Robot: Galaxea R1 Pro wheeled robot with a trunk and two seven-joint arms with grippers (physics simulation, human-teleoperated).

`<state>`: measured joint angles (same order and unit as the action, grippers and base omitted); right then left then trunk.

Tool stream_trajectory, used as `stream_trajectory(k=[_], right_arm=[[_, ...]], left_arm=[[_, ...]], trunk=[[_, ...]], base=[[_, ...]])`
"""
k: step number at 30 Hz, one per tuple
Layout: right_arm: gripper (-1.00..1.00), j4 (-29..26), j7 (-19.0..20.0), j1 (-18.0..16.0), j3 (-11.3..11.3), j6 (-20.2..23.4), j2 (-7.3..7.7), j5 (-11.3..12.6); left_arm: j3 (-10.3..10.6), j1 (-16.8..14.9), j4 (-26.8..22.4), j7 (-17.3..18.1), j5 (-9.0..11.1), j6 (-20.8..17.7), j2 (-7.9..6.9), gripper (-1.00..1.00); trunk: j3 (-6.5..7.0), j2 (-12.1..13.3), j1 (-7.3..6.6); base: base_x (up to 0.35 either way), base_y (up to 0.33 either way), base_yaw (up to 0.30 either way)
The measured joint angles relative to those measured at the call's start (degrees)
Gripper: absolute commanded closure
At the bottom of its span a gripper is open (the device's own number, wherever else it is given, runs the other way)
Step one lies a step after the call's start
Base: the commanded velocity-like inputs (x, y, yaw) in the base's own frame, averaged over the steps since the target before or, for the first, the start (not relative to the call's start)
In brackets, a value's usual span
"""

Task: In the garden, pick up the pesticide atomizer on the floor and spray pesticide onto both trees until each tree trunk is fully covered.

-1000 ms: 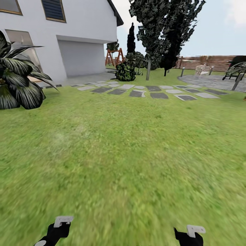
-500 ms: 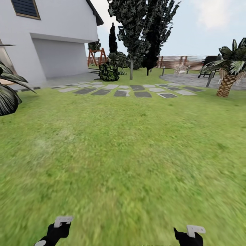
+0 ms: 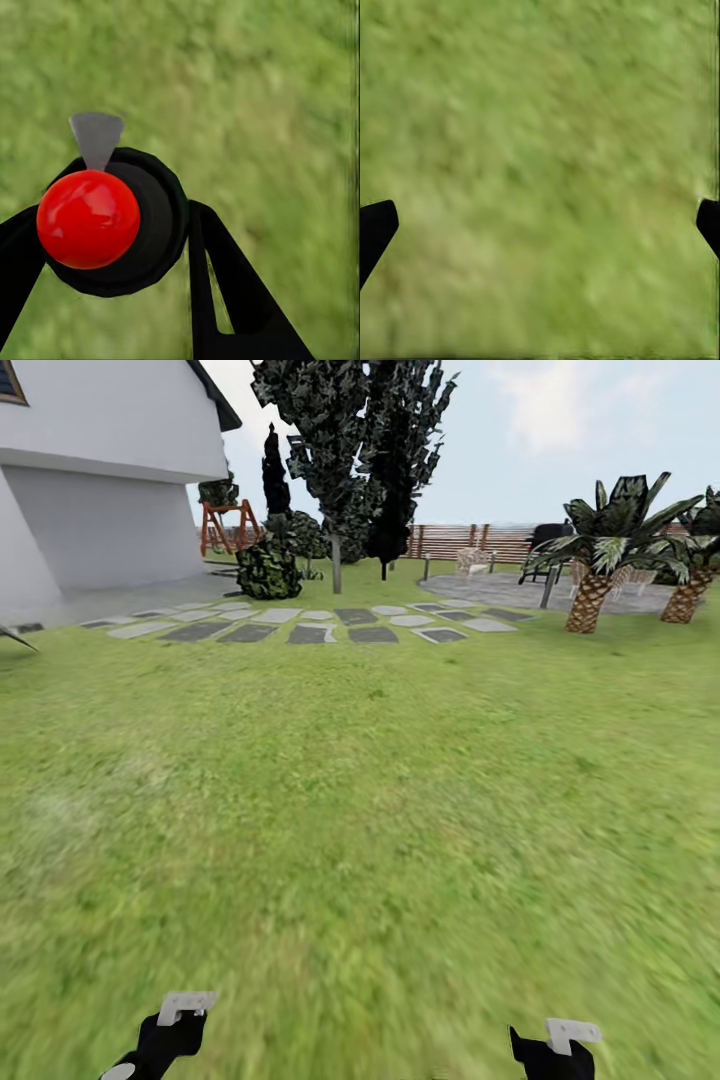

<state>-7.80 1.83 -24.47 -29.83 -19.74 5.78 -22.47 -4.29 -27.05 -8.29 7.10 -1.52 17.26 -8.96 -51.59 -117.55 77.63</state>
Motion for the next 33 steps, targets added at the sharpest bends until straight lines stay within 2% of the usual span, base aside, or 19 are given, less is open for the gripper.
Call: stream_trajectory(k=[11,18,33], right_arm=[[-1.0,0.0,0.0,0.0,0.0,0.0,-0.02,0.0],[-1.0,0.0,0.0,0.0,0.0,0.0,-0.02,0.0],[-1.0,0.0,0.0,0.0,0.0,0.0,0.01,0.0]], left_arm=[[0.1,0.0,0.0,0.04,-0.1,-0.2,0.06,1.0],[0.18,0.0,-0.08,0.15,-0.32,-0.37,0.75,1.0],[0.12,0.0,-0.09,0.12,0.08,-0.29,0.71,1.0]], trunk=[[0.0,0.0,0.0],[0.0,0.0,0.0],[0.0,0.0,0.0]], base=[[0.0,0.0,-0.3],[0.0,0.0,-0.3],[0.0,0.0,-0.3]])
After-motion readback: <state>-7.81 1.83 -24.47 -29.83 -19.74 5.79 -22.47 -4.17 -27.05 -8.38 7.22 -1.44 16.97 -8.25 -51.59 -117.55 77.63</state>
